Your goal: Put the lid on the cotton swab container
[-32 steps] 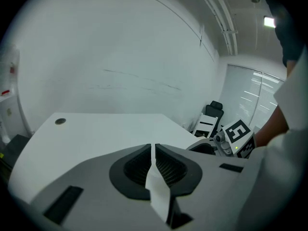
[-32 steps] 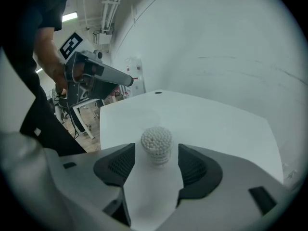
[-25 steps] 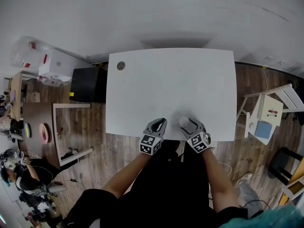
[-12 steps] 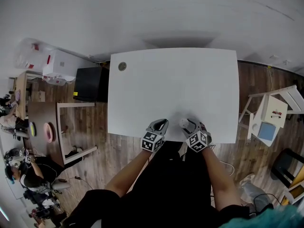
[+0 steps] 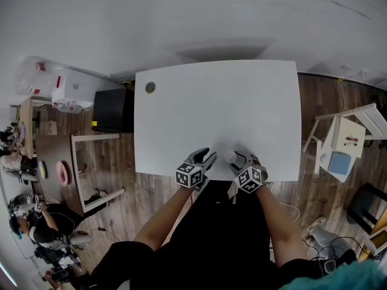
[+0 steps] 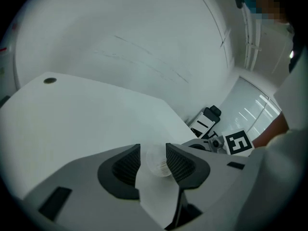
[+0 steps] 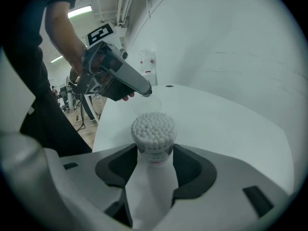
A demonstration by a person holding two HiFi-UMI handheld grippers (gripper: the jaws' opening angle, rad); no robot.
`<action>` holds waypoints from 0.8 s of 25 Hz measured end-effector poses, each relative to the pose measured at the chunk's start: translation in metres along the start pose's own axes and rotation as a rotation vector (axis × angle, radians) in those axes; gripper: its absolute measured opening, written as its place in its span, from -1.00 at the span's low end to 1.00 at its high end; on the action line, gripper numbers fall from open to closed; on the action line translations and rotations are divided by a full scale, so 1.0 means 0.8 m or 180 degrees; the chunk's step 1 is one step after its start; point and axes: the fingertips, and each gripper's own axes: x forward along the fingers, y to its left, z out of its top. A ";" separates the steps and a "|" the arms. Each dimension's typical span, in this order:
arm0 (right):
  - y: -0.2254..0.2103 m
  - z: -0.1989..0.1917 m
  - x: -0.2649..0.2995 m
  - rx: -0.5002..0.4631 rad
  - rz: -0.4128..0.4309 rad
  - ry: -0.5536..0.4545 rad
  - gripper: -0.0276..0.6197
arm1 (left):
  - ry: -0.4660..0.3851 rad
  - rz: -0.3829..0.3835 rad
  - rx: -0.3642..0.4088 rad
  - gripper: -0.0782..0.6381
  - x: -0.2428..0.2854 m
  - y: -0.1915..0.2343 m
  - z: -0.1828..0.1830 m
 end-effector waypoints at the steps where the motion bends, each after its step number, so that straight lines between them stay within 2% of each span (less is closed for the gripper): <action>1: 0.000 -0.001 0.000 -0.0004 0.0008 -0.0002 -0.14 | 0.0017 -0.0010 -0.0079 -0.34 0.002 0.002 -0.003; 3: -0.001 -0.001 -0.001 -0.0012 0.0022 -0.0007 -0.14 | 0.0058 -0.0006 -0.0177 -0.33 0.004 0.006 -0.008; 11: 0.000 0.001 0.000 -0.0055 0.0024 -0.0010 -0.14 | 0.0179 -0.0173 -0.0318 -0.34 0.008 -0.003 -0.017; 15: 0.000 0.001 0.001 -0.0065 0.0032 0.0007 -0.14 | 0.0131 -0.0154 -0.0281 -0.41 0.000 -0.007 -0.011; 20: -0.001 -0.001 0.002 -0.0074 0.0035 0.0038 -0.14 | 0.0063 -0.0251 -0.0322 -0.47 -0.011 -0.019 -0.005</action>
